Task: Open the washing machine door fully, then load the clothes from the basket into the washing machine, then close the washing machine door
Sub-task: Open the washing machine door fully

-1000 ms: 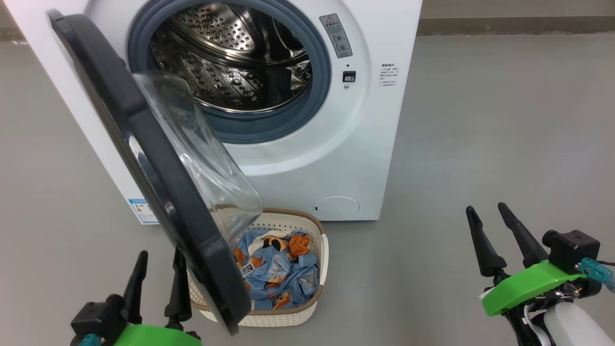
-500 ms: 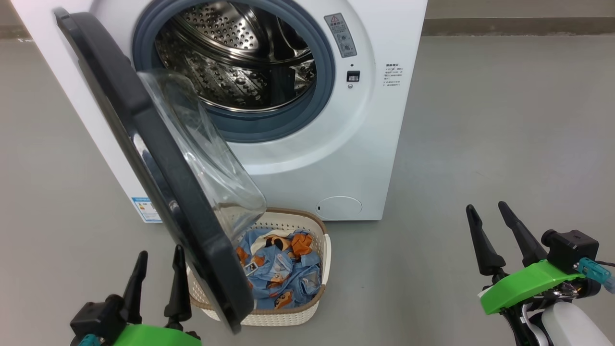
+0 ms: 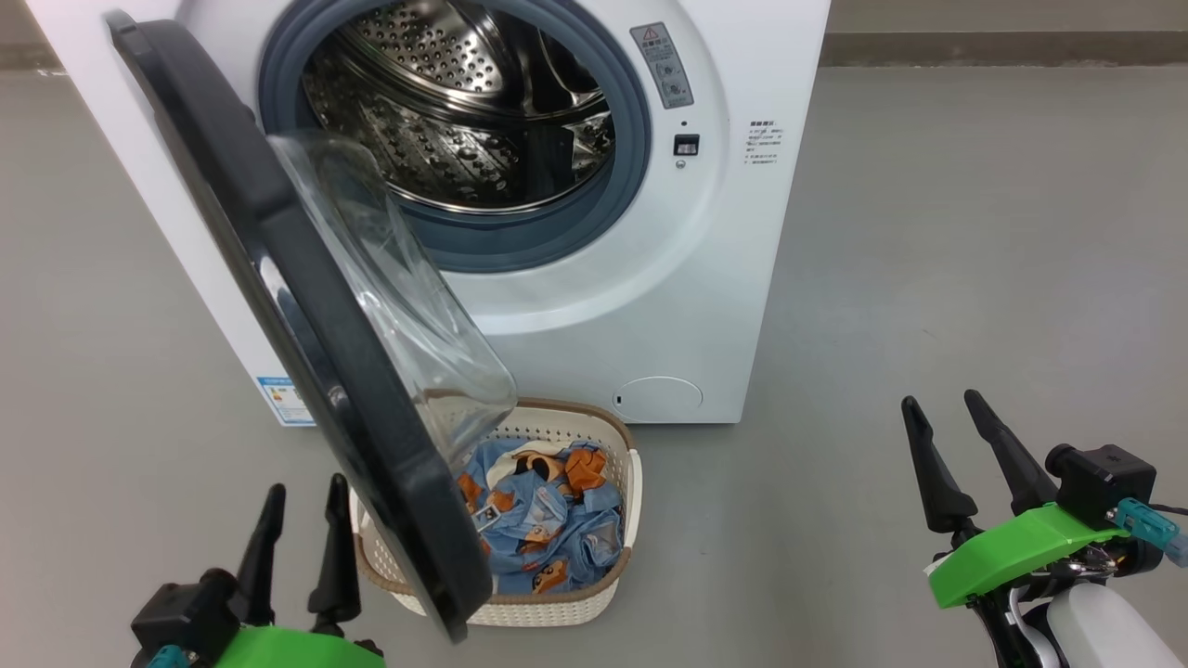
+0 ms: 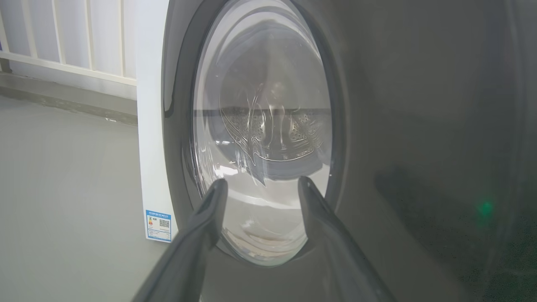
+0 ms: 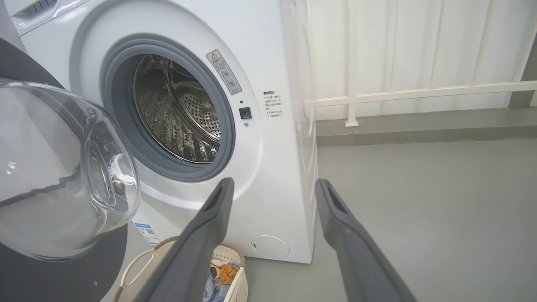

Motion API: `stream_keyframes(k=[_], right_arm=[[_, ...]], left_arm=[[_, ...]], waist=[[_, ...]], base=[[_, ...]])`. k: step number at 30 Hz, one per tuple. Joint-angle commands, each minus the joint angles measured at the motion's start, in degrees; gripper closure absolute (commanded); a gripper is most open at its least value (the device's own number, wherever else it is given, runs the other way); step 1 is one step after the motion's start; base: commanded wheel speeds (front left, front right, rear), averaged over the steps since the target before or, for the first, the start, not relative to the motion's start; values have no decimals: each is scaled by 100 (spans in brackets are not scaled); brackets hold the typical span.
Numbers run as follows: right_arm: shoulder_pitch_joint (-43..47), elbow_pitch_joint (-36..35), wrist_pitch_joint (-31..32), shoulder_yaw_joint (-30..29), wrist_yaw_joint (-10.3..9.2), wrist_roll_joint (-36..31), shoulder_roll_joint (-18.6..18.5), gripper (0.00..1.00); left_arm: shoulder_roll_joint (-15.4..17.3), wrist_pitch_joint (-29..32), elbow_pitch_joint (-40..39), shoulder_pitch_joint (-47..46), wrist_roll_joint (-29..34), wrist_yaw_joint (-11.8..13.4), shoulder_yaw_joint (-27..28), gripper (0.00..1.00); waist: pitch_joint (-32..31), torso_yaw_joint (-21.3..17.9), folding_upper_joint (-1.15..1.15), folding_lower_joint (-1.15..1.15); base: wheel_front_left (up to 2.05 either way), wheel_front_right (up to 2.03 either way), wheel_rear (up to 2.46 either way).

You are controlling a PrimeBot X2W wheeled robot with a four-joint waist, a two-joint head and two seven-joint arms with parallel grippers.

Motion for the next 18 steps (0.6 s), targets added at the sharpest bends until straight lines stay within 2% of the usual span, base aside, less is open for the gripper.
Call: stream_keyframes(k=[1,2,3,4,11,18], right_arm=[[-174,-108,-70,50,26,-40,-33,0],[-173,-105,-70,45,26,-29,-28,0],[-172,-104,-70,41,26,-13,-20,0],[-172,-103,-70,38,26,-3,-14,0],[-183,-118,-70,34,26,43,28,0],[-190,-140,-70,84,26,157,55,0]], left_arm=[[97,-60,-118,-158,-45,37,156,49],[96,-60,-119,-160,-51,35,153,62],[95,-60,-122,-162,-57,34,150,95],[90,-60,-153,-166,-66,28,155,100],[77,-61,-632,-145,60,14,192,100],[49,-61,-1750,-114,445,144,161,100]], waist=[[2,13,0,0],[2,21,0,0],[2,29,0,0],[3,37,0,0],[9,100,0,0],[5,157,0,0]], base=[[0,0,0],[0,0,0],[0,0,0],[0,0,0],[0,0,0],[0,0,0]])
